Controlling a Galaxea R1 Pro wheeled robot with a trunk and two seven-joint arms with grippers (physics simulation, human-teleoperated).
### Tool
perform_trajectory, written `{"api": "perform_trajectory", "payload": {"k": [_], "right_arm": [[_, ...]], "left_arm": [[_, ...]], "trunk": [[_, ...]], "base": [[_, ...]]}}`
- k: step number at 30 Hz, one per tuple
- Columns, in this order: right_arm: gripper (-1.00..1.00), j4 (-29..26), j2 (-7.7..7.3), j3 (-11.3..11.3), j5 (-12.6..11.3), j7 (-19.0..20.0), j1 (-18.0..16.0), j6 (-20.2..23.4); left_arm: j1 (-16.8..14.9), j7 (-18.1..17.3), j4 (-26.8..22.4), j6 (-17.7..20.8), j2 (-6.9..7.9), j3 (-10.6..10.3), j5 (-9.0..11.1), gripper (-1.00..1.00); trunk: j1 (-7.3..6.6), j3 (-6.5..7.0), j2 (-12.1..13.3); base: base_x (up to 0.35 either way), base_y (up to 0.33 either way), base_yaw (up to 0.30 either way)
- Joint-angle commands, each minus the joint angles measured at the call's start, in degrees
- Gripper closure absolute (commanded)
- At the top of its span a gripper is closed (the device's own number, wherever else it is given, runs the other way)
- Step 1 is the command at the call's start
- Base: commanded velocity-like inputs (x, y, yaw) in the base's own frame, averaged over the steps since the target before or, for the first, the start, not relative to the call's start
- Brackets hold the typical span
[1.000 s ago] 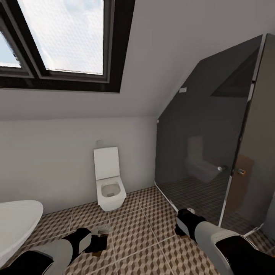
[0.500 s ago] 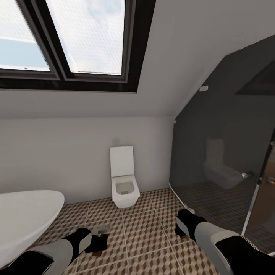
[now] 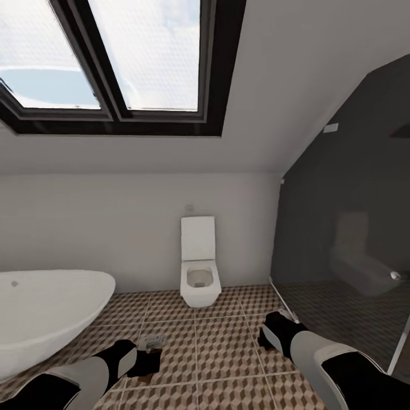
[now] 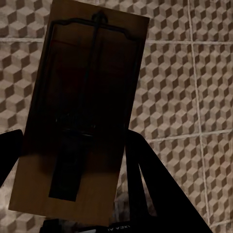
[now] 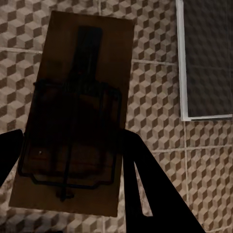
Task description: Take the four mousetraps from the cabinet in the bathroom and place them on the bathroom floor. Make sure all four end up on the same floor surface, and ensure that at least two of them are either under or directly next to the same bathroom sink.
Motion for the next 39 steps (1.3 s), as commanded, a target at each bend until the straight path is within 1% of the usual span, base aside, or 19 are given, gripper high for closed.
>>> {"api": "perform_trajectory", "payload": {"k": [1,5,9,13,14,16,18,19,21,27,32,39], "right_arm": [[1.0,-0.1,-0.03,0.3,-0.5,0.0,0.2,-0.8],[1.0,-0.1,-0.09,0.1,-0.7,0.3,1.4,-3.1],[1.0,-0.2,-0.16,-0.1,-0.8,0.6,1.8,-3.6],[1.0,-0.2,-0.25,-0.6,-1.0,3.6,1.9,-4.4],[1.0,-0.2,-0.31,-1.1,-1.0,4.8,2.0,-5.0],[1.0,-0.2,-0.34,-1.9,-1.0,5.5,2.3,-5.4],[1.0,-0.2,-0.36,-4.3,-1.0,6.0,2.6,-5.8],[1.0,-0.2,-0.36,-6.1,-1.0,6.2,2.8,-6.0],[1.0,-0.2,-0.37,-6.8,-0.9,6.2,2.8,-6.1],[1.0,-0.2,-0.37,-7.5,-0.9,6.3,2.9,-6.2],[1.0,-0.2,-0.37,-7.4,-0.8,6.3,2.9,-6.2],[1.0,-0.2,-0.37,-7.4,-0.7,6.1,2.9,-6.2]], "left_arm": [[-0.1,-0.2,0.1,0.0,-0.03,-0.5,0.3,1.0],[-0.1,-0.2,0.1,0.0,-0.05,-0.5,0.3,1.0],[-0.1,-0.2,0.1,0.0,-0.05,-0.5,0.3,1.0],[-0.1,-0.2,0.1,0.0,-0.03,-0.5,0.3,1.0],[-0.1,-0.2,0.1,-0.1,-0.03,-0.5,0.3,1.0],[-0.1,-0.2,0.1,-1.0,-0.03,-0.5,0.4,1.0],[-0.1,-0.2,0.2,-2.9,-0.03,-0.5,0.4,1.0],[-0.1,-0.2,0.2,-3.6,-0.03,-0.5,0.9,1.0],[-0.1,-0.2,0.2,-3.8,-0.03,-0.5,1.6,1.0],[-0.1,-0.2,0.2,-4.1,0.1,-0.5,2.6,1.0],[-0.1,-0.2,0.2,-4.1,0.14,-0.5,2.7,1.0],[-0.1,-0.2,0.2,-4.1,0.15,-0.5,2.7,1.0]], "trunk": [[0.02,-0.13,-0.1],[0.02,-0.2,-0.1],[0.02,-0.23,-0.1],[0.02,-0.24,-0.1],[0.02,-0.24,-0.1],[0.02,-0.24,-0.1],[0.02,-0.24,-0.1],[0.02,-0.24,-0.1],[0.02,-0.24,-0.1],[0.02,-0.3,-0.1],[0.02,-0.44,-0.1],[0.02,-0.47,-0.1]], "base": [[0.0,-0.296,0.291],[0.0,-0.296,0.286],[0.0,-0.296,0.129],[0.0,-0.281,0.031],[0.0,-0.129,0.008],[0.0,-0.075,0.005],[0.0,-0.028,0.002],[0.008,-0.009,0.001],[0.051,0.006,0.0],[0.214,0.101,-0.093],[0.301,0.156,-0.17],[0.309,0.176,-0.029]]}}
